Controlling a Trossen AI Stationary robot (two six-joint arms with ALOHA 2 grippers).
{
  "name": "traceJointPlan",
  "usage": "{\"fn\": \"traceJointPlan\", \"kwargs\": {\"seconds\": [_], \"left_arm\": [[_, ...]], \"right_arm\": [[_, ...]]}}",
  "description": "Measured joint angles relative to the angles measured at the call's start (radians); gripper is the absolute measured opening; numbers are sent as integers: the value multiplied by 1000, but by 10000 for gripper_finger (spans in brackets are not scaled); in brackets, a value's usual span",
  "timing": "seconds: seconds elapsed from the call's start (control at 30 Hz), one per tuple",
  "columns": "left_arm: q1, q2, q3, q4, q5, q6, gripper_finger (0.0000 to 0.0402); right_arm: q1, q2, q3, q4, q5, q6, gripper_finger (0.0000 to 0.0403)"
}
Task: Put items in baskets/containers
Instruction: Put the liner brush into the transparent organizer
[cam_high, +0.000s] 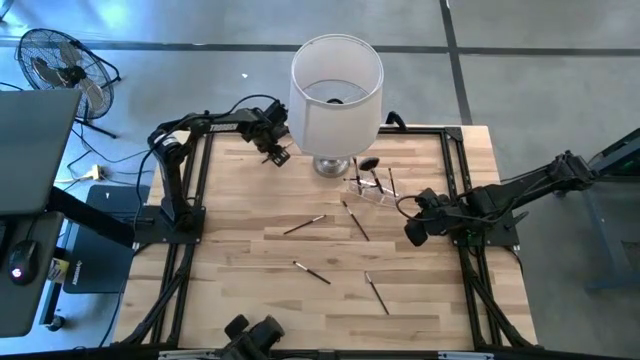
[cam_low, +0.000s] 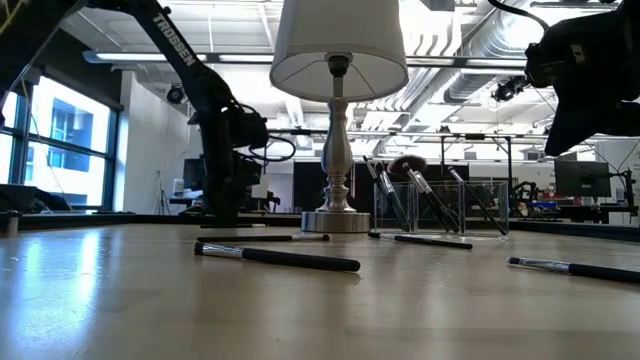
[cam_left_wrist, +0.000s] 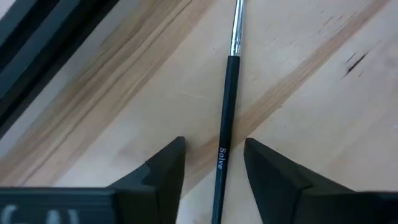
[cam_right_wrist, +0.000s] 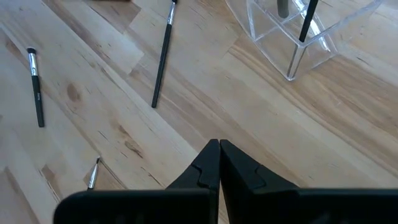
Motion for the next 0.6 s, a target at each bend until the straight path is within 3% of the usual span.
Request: {"fn": "traceJointPlan", "kwargs": {"seconds": [0.23, 0.6], "left_arm": [[-14, 6, -1, -46, 31, -23, 18], [-158, -3, -50, -167, 60, -26, 6]], "right_arm": [[0, 0, 0, 21, 42, 0, 4], [0, 0, 0, 99, 88, -3, 1]]}}
